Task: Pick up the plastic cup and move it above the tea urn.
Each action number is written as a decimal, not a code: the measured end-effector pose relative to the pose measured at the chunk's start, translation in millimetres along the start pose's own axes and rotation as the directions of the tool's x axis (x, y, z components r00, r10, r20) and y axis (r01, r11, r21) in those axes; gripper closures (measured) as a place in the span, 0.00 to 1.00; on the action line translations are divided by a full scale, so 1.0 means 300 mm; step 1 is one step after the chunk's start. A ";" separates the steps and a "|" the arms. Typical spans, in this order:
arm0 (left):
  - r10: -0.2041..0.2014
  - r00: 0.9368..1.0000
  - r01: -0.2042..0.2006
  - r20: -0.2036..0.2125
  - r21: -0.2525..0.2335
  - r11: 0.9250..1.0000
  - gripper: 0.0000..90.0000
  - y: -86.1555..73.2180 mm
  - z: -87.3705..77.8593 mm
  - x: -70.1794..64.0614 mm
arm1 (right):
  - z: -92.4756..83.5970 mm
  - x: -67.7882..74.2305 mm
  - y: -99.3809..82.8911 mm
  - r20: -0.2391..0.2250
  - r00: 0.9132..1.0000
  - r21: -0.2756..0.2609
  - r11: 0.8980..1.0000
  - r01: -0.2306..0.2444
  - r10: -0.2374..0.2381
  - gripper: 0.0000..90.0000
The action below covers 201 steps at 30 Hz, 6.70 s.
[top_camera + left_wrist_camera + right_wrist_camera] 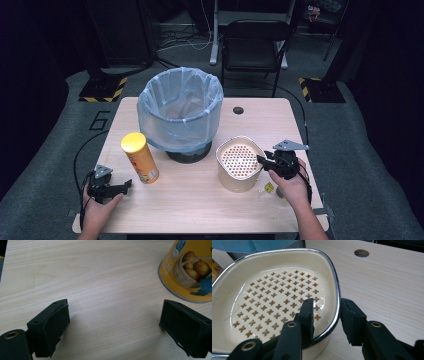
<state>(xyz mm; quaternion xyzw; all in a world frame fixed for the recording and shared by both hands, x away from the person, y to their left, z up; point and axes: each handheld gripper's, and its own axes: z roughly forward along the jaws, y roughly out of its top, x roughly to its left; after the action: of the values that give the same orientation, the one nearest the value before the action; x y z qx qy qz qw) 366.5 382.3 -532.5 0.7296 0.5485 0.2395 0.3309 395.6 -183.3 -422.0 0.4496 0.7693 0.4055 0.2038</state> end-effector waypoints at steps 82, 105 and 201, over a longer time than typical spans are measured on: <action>-0.001 1.000 0.001 0.000 -0.003 1.000 0.10 0.000 0.001 -0.001 | -0.120 -0.135 -0.315 0.027 0.996 0.043 0.996 0.079 -0.080 0.23; -0.006 1.000 0.006 0.006 -0.001 1.000 0.10 0.000 0.001 -0.002 | -0.112 -0.140 -0.315 0.014 0.995 0.043 0.994 0.096 -0.097 0.36; -0.001 1.000 0.001 0.008 -0.002 1.000 0.10 0.000 0.002 -0.002 | -0.098 0.102 0.223 -0.011 0.663 -0.183 0.653 0.735 -0.749 0.38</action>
<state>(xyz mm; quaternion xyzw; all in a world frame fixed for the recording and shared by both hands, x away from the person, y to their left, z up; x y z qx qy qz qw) 366.8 381.7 -532.8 0.7300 0.5473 0.2370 0.3337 395.3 -152.2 -349.1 0.0603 0.8580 0.3669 0.3544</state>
